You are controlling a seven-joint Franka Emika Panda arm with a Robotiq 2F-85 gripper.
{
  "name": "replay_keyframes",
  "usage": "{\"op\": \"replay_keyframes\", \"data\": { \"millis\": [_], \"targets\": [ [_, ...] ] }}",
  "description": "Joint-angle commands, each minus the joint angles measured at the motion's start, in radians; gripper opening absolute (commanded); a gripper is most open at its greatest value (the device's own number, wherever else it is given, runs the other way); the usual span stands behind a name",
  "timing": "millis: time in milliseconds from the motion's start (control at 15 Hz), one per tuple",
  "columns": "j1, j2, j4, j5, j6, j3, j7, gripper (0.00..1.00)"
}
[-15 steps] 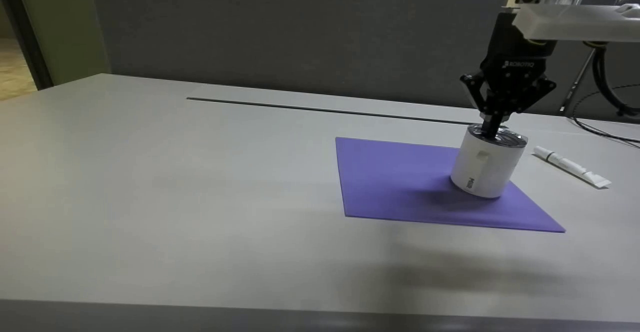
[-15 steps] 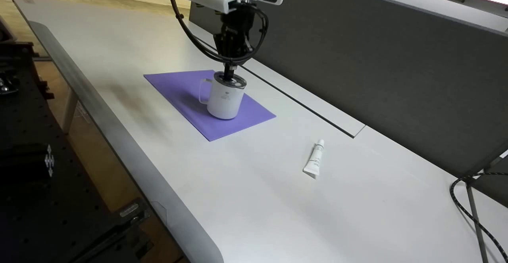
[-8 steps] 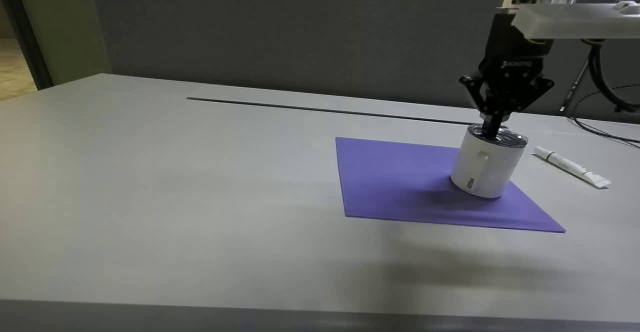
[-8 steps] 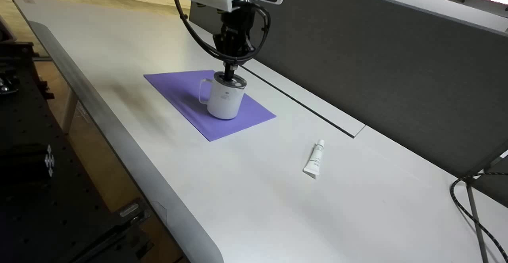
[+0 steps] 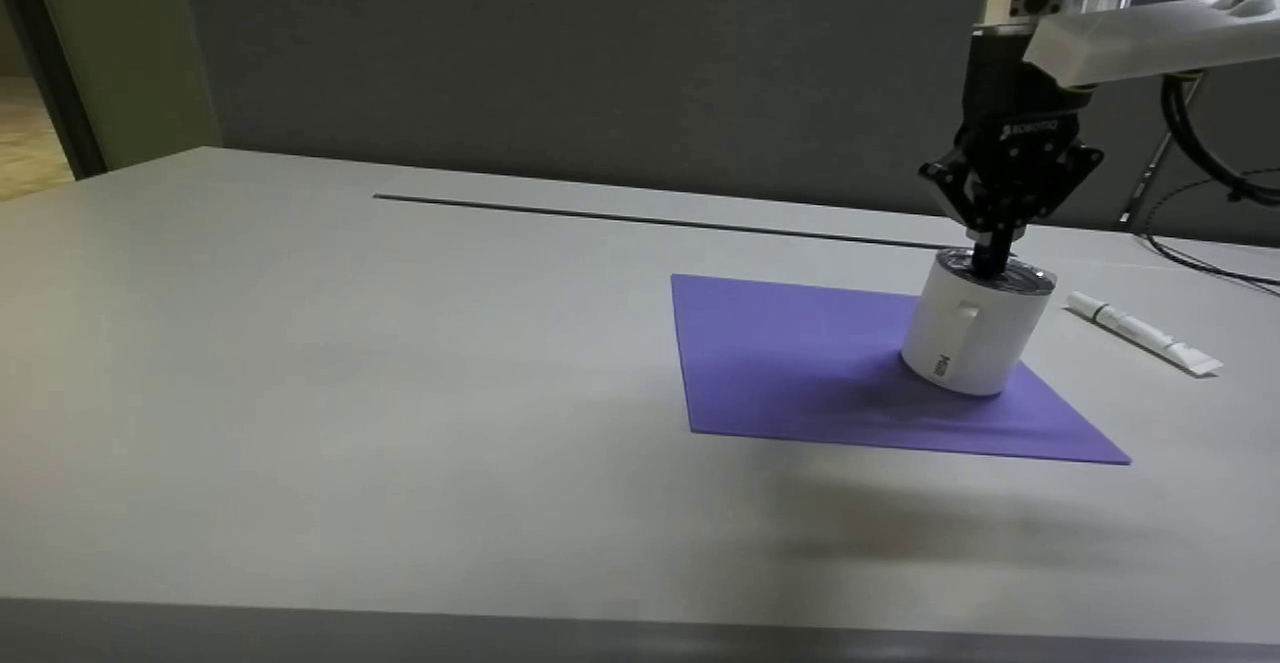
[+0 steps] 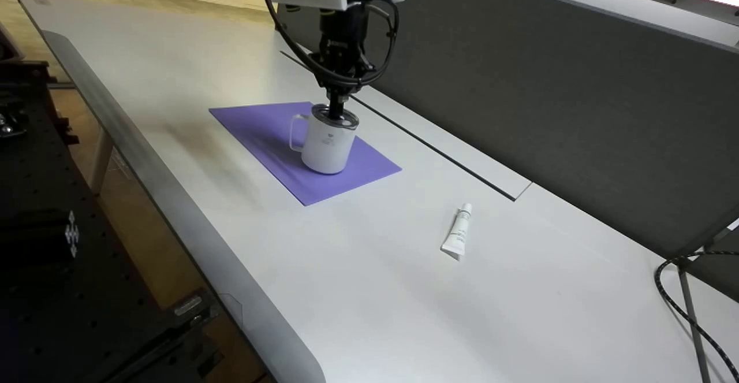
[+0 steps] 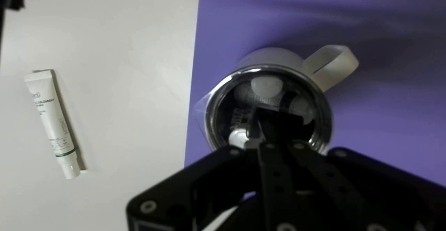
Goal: Move the object in the cup
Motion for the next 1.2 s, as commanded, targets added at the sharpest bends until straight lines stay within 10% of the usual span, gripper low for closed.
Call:
{"op": "replay_keyframes", "data": {
  "millis": [0, 800, 867, 1133],
  "targets": [
    [0.013, 0.061, 0.026, -0.063, -0.018, -0.027, 0.056, 0.0],
    [-0.111, -0.061, 0.154, 0.313, -0.261, 0.078, -0.213, 0.0],
    [-0.12, -0.075, 0.17, 0.312, -0.299, 0.077, -0.239, 0.25],
    [-0.14, -0.116, 0.218, 0.307, -0.431, 0.068, -0.269, 0.46]
  ]
}}
